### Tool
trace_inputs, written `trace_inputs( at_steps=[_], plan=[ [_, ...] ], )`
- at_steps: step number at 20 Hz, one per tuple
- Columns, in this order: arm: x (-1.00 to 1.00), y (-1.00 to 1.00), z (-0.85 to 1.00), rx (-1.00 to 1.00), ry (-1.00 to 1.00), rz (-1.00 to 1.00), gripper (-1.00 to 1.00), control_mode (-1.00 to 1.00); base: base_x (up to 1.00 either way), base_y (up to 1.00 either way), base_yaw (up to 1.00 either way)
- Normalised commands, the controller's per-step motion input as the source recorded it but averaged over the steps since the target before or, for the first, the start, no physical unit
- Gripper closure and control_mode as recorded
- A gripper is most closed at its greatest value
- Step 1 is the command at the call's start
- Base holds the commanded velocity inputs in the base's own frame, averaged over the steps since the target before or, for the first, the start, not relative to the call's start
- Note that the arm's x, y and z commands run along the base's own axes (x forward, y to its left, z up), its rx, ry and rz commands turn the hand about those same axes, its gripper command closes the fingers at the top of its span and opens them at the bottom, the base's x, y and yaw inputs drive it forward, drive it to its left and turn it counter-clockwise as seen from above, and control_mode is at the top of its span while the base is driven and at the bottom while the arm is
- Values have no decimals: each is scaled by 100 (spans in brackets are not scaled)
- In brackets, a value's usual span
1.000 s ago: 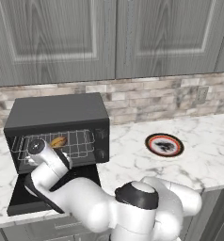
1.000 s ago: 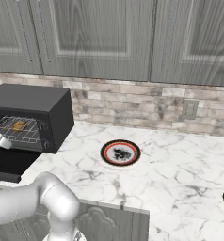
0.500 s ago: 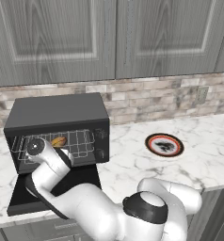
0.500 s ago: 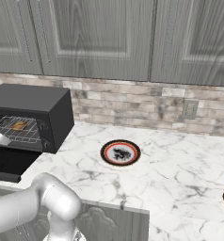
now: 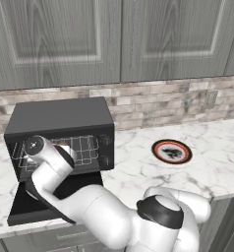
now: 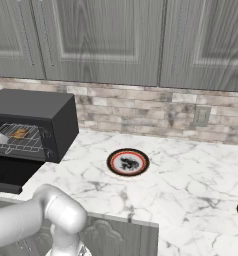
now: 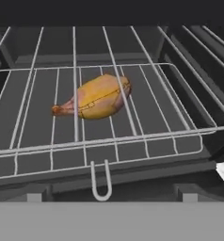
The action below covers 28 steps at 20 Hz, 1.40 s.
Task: Open the toaster oven door. Place the bread on the top rack in the toaster oven and place the chicken drumstick on the bottom rack.
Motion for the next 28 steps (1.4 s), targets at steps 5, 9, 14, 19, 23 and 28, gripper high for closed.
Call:
trace_inputs(
  at_steps=[5,9,14,19,23,28],
  plan=[
    [3,-13,23,-1,0,24,-100,-100,0,0,0],
    [7,-17,13,0,0,19,-100,-100,0,0,0],
    [9,-2,3,0,-1,2,-100,-100,0,0,0],
    [6,0,5,0,-10,0,-100,-100,0,0,0],
    [10,6,7,0,-11,-4,-100,-100,0,0,0],
    [18,0,0,0,-4,-1,-100,-100,0,0,0]
  ],
)
